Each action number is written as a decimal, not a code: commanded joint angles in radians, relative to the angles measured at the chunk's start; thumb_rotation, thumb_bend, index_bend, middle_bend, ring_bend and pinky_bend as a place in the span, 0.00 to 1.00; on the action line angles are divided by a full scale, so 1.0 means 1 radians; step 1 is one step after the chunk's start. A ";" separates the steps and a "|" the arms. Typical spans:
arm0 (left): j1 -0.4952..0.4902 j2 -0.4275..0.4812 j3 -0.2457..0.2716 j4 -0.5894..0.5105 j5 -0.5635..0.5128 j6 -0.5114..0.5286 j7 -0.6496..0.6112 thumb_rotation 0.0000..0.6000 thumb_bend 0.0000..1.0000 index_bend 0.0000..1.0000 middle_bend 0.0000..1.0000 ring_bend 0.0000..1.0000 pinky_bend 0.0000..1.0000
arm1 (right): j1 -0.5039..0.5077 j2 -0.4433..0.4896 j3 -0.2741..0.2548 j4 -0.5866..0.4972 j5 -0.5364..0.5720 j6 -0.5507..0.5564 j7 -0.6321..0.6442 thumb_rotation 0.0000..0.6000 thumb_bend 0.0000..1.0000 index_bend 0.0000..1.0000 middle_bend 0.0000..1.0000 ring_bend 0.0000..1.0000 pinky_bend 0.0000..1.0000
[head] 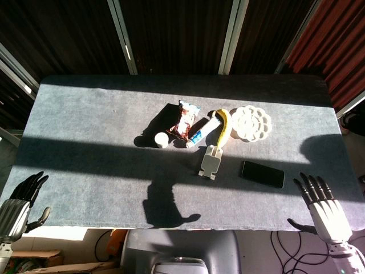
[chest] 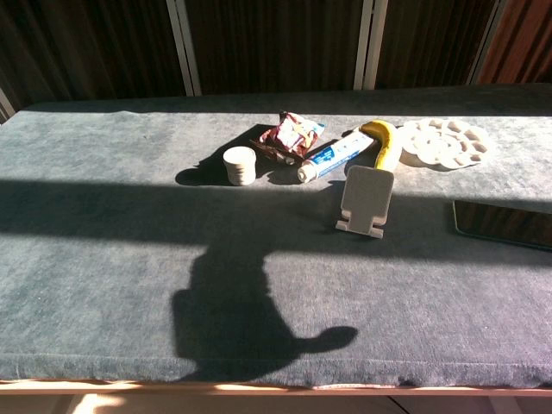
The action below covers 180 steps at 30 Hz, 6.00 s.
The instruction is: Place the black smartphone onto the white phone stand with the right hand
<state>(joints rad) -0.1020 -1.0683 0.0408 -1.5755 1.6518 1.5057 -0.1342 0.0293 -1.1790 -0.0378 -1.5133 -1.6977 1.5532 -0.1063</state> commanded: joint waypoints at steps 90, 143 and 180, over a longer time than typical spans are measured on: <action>-0.030 -0.028 0.054 0.043 0.111 0.015 0.031 1.00 0.40 0.00 0.00 0.00 0.00 | 0.471 -0.274 0.118 0.326 0.654 -0.676 -0.252 1.00 0.29 0.86 0.59 0.35 0.21; -0.049 -0.012 0.084 0.059 0.162 0.013 -0.036 1.00 0.40 0.00 0.00 0.00 0.00 | 0.460 -0.252 0.097 0.345 0.457 -0.305 -0.871 1.00 0.32 0.95 0.65 0.43 0.28; -0.062 -0.019 0.060 0.046 0.086 -0.034 -0.013 1.00 0.40 0.00 0.00 0.00 0.00 | 0.711 0.125 0.063 -0.048 -0.075 -0.481 -0.970 1.00 0.32 0.95 0.65 0.41 0.25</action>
<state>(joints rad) -0.1629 -1.0868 0.1019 -1.5286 1.7406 1.4745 -0.1487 0.7126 -1.0589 0.0034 -1.5379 -1.7685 1.1056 -1.0653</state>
